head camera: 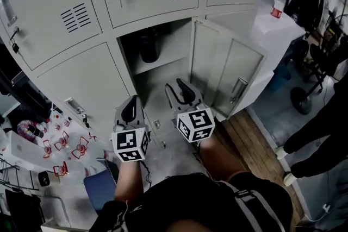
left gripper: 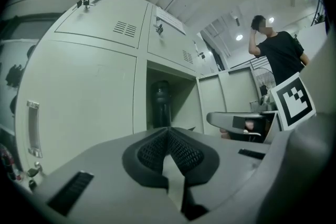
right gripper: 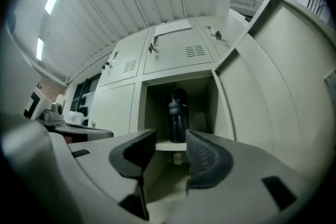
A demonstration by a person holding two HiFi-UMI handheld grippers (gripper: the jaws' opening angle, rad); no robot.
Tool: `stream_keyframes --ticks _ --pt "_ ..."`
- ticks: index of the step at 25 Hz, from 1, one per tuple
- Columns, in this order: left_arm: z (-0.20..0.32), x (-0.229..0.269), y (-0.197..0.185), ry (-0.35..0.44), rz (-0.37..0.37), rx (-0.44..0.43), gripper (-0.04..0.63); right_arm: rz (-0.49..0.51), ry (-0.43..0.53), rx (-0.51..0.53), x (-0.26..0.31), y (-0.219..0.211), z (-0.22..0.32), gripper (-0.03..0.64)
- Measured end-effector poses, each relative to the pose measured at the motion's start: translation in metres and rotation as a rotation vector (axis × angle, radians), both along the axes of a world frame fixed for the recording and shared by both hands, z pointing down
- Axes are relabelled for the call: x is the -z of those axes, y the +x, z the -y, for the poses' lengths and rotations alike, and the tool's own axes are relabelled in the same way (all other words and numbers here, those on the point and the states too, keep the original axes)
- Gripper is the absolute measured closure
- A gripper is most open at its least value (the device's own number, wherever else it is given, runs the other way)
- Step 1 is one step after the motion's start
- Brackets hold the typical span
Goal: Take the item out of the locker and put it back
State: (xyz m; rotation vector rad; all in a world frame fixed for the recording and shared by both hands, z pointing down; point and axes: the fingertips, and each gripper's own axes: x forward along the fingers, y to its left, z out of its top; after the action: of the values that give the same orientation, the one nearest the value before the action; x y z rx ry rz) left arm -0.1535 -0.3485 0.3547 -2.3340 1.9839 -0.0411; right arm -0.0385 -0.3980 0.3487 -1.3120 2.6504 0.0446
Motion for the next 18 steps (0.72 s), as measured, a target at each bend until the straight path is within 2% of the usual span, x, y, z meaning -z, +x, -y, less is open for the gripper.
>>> stream_keyframes --ticks 1,4,7,12,18 --pt "0.001 0.002 -0.004 0.004 -0.006 -0.002 0.584 0.002 0.016 0.009 0.005 -0.006 0.003 0.41" --pt "0.001 0.008 -0.016 0.014 -0.035 -0.007 0.584 -0.009 0.034 0.015 0.017 -0.021 0.015 0.306" --pt "0.0 0.012 -0.025 0.027 -0.031 0.007 0.584 -0.007 0.017 0.037 0.03 -0.034 0.03 0.231" --pt "0.001 0.007 -0.038 0.019 -0.022 0.03 0.584 -0.02 0.027 0.039 0.059 -0.054 0.061 0.187" --pt "0.0 0.003 -0.051 0.014 -0.018 0.06 0.584 -0.044 -0.015 0.024 0.071 -0.076 0.111 0.158"
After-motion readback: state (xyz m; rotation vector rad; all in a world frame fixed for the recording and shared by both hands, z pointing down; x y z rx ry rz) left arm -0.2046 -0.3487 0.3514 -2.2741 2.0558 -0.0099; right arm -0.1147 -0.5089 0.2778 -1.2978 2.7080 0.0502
